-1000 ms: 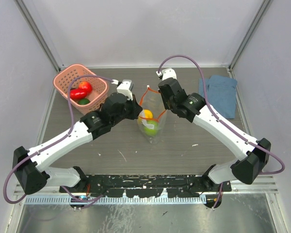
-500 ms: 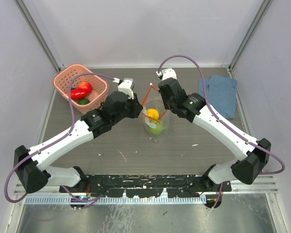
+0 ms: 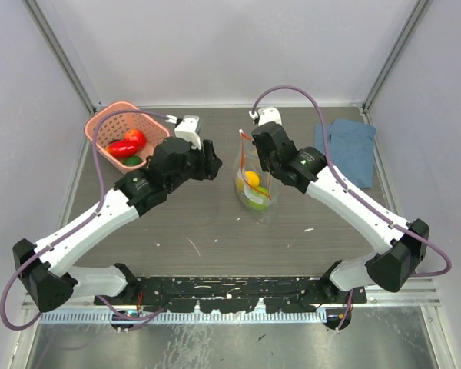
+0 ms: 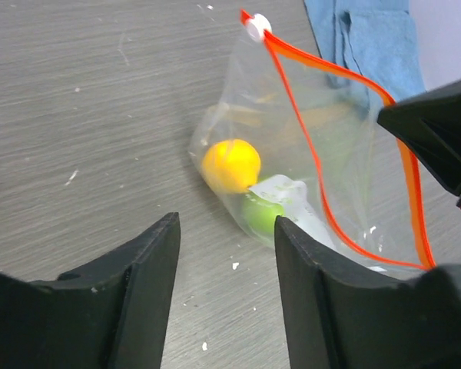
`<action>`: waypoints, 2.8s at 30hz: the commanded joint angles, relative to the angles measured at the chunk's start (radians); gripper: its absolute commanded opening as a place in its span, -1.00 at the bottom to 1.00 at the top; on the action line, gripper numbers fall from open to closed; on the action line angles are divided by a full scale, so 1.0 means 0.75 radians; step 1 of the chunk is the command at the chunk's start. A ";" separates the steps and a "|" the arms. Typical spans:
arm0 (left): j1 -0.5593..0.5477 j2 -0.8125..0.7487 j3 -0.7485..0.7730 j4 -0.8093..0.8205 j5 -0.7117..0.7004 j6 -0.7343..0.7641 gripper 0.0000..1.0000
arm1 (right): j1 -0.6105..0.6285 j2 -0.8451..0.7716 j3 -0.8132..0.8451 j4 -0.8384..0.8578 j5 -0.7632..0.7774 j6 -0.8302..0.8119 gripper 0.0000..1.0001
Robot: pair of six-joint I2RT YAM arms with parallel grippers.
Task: Place the food in the zip-top bag and seal the zipper
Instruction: Adjust the zipper food storage bag at the center of the board, then pick up the fake fruit from the bin.
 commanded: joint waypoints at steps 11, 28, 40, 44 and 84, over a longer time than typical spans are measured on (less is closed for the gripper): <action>0.343 -0.049 0.164 -0.205 -0.081 0.191 0.32 | -0.009 -0.093 0.023 0.084 0.053 -0.027 -0.99; 0.868 0.300 0.360 -0.173 -0.101 0.279 0.61 | -0.010 -0.117 -0.051 0.137 -0.032 -0.035 -0.99; 1.062 0.752 0.692 -0.299 -0.148 0.421 0.81 | -0.010 -0.106 -0.075 0.162 -0.069 -0.047 -1.00; 1.101 0.883 0.812 -0.381 -0.148 0.444 0.86 | -0.009 -0.105 -0.080 0.168 -0.060 -0.053 -0.99; 1.152 0.958 0.928 -0.619 0.151 0.343 0.68 | -0.011 -0.126 -0.088 0.179 -0.053 -0.056 -0.99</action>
